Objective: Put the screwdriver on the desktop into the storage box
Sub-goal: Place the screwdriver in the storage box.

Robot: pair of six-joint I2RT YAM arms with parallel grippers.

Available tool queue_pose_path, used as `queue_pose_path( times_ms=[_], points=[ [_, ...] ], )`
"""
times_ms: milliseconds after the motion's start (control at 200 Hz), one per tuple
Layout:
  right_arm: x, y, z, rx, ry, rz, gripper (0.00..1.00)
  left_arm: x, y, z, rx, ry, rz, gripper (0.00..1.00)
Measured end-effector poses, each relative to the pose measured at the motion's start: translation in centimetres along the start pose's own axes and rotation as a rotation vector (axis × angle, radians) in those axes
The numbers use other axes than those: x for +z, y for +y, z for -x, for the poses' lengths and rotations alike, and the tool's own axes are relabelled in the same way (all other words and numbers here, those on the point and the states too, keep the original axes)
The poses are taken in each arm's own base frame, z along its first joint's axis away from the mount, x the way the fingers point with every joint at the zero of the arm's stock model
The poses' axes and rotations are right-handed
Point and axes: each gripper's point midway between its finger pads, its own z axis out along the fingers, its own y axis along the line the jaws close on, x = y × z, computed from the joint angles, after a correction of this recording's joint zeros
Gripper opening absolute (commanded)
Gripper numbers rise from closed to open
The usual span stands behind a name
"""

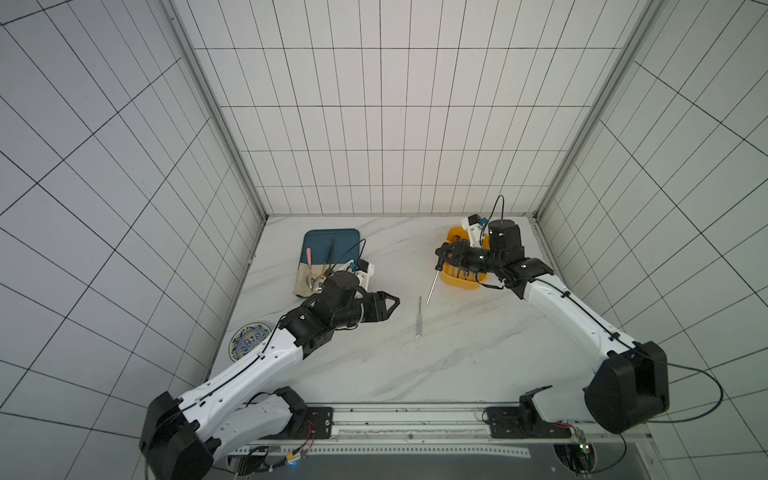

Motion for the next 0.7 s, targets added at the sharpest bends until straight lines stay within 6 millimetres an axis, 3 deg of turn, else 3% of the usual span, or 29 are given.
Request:
queue_pose_path(
  times_ms=[165, 315, 465, 699],
  points=[
    [0.0, -7.0, 5.8, 0.034, -0.092, -0.295, 0.07, -0.1, 2.1, -1.1, -0.030, 0.024, 0.080, 0.57],
    [1.6, -12.1, 8.6, 0.048, -0.099, -0.479, 0.07, -0.3, 2.8, -1.7, -0.039, 0.040, 0.111, 0.57],
    [4.6, -15.8, 9.2, 0.049, -0.055, -0.584, 0.07, -0.8, 3.0, -1.8, -0.044, 0.030, 0.116, 0.57],
    [7.6, -19.9, 7.6, 0.049, 0.039, -0.674, 0.09, -1.1, 3.6, -2.1, -0.048, 0.023, 0.129, 0.58]
  ],
)
